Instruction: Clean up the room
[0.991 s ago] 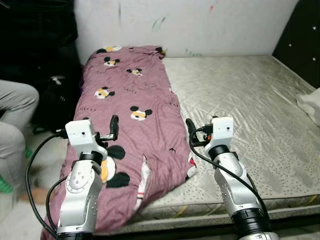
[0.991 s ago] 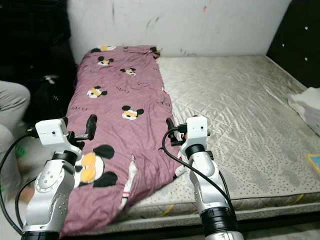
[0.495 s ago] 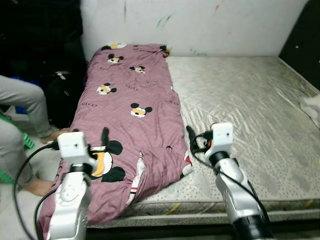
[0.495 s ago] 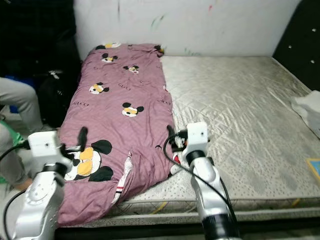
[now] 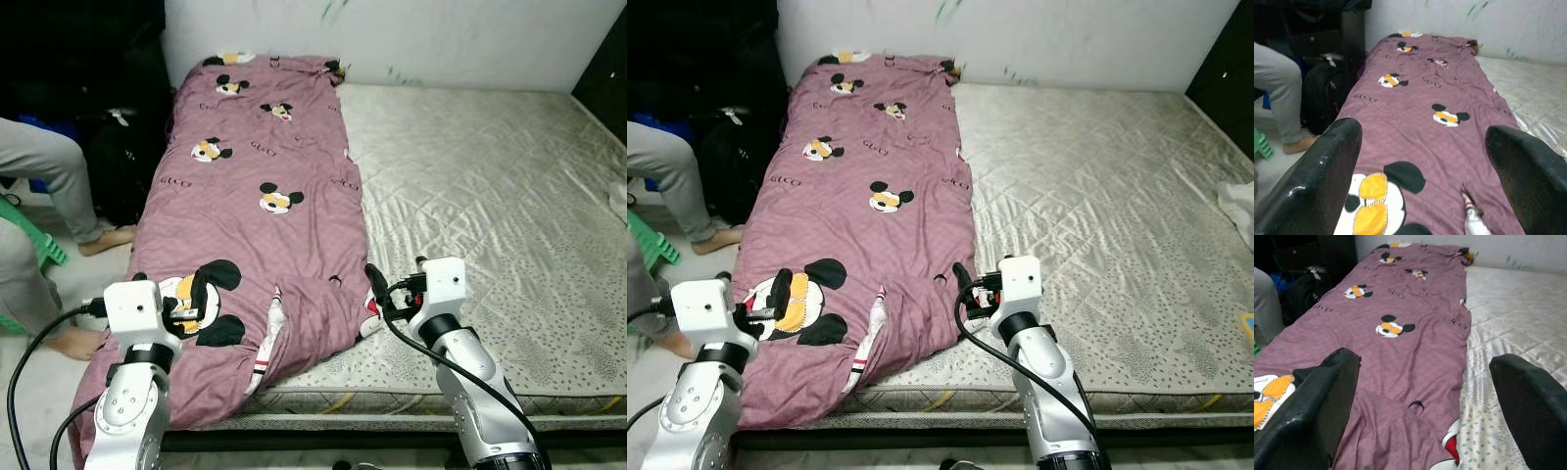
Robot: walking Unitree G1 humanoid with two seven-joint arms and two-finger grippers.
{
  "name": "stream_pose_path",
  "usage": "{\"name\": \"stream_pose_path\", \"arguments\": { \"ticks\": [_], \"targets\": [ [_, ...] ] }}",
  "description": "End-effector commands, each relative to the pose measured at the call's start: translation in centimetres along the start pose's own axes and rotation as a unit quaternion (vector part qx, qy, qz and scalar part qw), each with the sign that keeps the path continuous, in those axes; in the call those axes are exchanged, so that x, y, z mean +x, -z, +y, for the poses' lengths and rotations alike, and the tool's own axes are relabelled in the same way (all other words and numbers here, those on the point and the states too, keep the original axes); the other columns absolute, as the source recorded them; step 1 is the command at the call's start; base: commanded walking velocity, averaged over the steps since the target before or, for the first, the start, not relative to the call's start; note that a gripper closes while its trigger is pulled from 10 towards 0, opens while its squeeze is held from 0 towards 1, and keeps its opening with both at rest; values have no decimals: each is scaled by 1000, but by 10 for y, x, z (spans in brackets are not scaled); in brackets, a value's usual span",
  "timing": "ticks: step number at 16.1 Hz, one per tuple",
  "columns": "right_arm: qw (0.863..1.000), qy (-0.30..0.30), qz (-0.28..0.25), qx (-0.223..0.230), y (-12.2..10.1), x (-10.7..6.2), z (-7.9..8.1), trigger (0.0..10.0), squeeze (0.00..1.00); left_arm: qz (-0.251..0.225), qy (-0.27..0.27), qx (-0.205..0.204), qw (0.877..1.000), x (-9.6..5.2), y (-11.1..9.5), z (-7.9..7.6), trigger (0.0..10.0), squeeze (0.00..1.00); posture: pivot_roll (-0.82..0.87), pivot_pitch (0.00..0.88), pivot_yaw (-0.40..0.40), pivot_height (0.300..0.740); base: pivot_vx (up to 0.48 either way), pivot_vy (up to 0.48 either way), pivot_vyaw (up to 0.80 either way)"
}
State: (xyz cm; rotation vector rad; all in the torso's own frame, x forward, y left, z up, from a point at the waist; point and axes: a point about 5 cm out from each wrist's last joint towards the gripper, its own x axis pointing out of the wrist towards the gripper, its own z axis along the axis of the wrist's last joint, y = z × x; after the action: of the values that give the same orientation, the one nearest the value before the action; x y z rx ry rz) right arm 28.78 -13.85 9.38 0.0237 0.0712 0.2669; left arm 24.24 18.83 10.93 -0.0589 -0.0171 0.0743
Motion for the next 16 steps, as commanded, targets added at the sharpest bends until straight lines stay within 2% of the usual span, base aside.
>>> {"name": "stream_pose_path", "arguments": {
  "ticks": [1, 5, 16],
  "targets": [
    [1000, -4, -9, -3, -7, 1, 1, 10000, 0, -5, 3, 4, 1000, 2, -5, -3, 10000, 0, -1, 138, -38, 740, 0, 0, 0],
    [1000, -6, -8, -3, -7, 1, 2, 10000, 0, -12, 12, 2, 1000, 8, -9, -6, 10000, 0, -7, 122, -30, 740, 0, 0, 0],
    [1000, -14, -5, -9, -8, 2, 3, 10000, 0, -12, 13, -3, 1000, 11, -9, -11, 10000, 0, -12, 133, -38, 620, 0, 0, 0]
  ]
}}
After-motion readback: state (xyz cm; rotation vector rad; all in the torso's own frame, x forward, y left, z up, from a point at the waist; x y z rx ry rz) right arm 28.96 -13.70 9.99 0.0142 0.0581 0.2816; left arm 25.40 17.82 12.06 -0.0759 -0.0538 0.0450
